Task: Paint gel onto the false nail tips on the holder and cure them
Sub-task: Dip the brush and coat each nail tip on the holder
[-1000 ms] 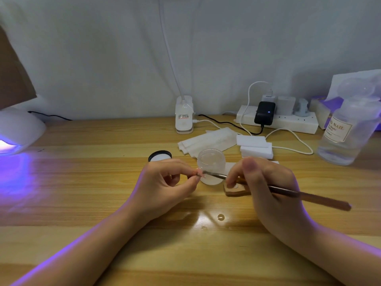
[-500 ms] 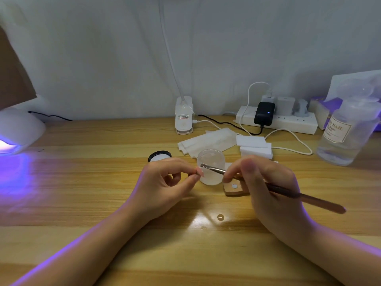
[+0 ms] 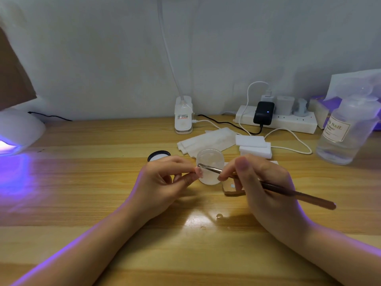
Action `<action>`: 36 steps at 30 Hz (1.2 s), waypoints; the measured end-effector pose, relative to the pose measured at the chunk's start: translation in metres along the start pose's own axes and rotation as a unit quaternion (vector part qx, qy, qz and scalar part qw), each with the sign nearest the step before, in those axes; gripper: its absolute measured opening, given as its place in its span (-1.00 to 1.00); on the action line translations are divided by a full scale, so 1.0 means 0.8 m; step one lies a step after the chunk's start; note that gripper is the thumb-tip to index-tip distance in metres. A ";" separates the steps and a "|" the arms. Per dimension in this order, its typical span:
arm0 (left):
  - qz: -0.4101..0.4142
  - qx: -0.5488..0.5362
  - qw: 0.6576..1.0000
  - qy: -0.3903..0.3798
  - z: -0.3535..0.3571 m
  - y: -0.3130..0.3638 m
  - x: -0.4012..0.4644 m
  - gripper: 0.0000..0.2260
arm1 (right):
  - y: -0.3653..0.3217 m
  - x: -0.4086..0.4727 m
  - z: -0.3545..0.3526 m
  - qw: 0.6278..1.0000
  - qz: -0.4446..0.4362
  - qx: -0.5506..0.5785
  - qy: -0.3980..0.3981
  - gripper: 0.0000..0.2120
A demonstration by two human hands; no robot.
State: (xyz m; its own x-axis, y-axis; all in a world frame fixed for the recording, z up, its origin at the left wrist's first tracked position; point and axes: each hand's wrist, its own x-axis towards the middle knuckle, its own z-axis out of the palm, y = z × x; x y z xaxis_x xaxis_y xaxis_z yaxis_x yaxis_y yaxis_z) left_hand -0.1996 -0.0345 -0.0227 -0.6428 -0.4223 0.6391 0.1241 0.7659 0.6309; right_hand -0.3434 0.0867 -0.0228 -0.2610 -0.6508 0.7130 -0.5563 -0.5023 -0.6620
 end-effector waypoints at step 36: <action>-0.007 -0.004 1.000 0.026 -0.002 0.021 0.000 -0.93 | -0.011 0.008 -0.002 0.993 -0.013 -0.118 -0.030 -0.71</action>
State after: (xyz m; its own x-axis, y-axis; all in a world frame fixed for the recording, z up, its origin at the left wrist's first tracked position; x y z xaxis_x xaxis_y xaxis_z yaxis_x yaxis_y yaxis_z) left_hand -0.1965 -0.0222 -0.0110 -0.6044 -0.4575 0.6522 0.1222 0.7558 0.6434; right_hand -0.3411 0.0882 -0.0120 -0.2000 -0.6752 0.7100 -0.7332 -0.3775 -0.5656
